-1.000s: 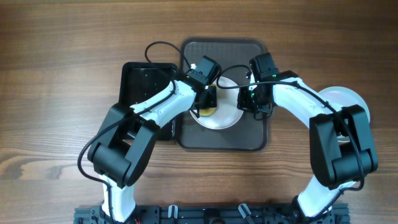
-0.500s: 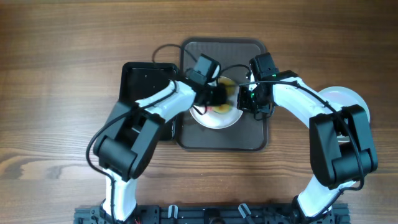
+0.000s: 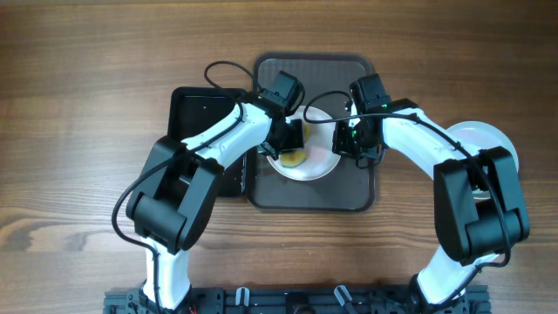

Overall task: Clean dirty plates on tray and stack at the side
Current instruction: 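Scrub the red smear on the held plate with the sponge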

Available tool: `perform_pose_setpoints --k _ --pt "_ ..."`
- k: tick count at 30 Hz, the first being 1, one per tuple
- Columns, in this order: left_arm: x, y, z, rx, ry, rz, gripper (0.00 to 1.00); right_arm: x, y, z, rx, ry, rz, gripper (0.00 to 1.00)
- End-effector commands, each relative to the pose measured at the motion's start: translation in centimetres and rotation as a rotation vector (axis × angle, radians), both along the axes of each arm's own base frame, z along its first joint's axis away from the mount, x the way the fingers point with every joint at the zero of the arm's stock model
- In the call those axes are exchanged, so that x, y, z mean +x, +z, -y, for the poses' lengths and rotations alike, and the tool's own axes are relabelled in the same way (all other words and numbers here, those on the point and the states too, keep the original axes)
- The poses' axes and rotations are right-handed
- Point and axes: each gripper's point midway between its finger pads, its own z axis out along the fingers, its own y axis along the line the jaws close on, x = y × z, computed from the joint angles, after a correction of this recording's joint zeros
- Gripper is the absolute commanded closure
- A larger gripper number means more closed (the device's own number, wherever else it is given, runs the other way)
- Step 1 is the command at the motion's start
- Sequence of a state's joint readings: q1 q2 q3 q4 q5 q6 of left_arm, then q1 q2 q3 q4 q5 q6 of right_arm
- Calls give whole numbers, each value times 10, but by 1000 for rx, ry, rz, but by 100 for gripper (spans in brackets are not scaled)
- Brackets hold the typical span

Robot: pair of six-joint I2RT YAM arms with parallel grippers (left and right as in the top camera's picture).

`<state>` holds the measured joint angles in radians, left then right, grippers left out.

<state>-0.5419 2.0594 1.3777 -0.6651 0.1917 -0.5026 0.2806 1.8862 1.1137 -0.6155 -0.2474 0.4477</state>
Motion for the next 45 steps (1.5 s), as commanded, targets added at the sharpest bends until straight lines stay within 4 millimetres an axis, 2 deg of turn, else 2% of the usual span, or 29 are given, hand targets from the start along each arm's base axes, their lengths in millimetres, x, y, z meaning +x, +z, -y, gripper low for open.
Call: perform_pose_setpoints --k 1,6,9,12,13,14,17,21,23,26,28,31,34,36,37,39,40,42,45 --pt "16 -43 -49 232 34 60 96 -16 -23 11 -68 1 -74 96" --pt "1 -49 19 -73 -60 -18 96 -15 -23 12 -71 0 -73 96" --pt "-13 -55 43 -165 -88 -73 96 -15 -23 12 -71 0 -72 96" --pt "-25 -60 48 -156 -129 -95 96 -15 -23 12 -72 0 -72 96" --pt "-26 -61 45 -144 -143 -96 96 -15 -23 12 -72 0 -72 96" --pt "-24 -63 32 -78 -137 -88 96 -15 -23 12 -72 0 -72 96" --pt "-13 -62 -23 189 -69 -69 96 -16 -23 12 -72 0 -73 96" --pt "6 -44 -76 455 -11 -12 96 -15 -23 11 -70 0 -69 96" --pt "11 -42 -88 514 12 12 96 -15 -23 11 -71 0 -69 96" --pt "14 -45 -85 489 20 16 96 -15 -23 12 -71 1 -70 96" --pt "10 -50 -67 409 7 -8 96 -15 -23 12 -72 0 -70 96" --pt "-6 -58 -18 193 -43 -80 96 -15 -23 12 -75 0 -69 96" --pt "-24 -51 41 -77 -134 -149 96 -15 -23 12 -75 -1 -70 96" --pt "-32 -46 63 -166 -195 -158 96 -15 -23 12 -75 -1 -72 96" --pt "-34 -46 66 -168 -205 -155 96 -16 -23 12 -76 0 -73 96" --pt "-35 -49 61 -130 -212 -146 96 -16 -23 12 -76 0 -74 96" --pt "-33 -52 52 -88 -206 -140 96 -16 -23 13 -76 0 -75 96" --pt "-25 -58 24 30 -164 -130 96 -16 -23 13 -76 0 -76 96" --pt "-13 -61 -43 297 -89 -116 96 -16 -23 13 -77 4 -75 95"
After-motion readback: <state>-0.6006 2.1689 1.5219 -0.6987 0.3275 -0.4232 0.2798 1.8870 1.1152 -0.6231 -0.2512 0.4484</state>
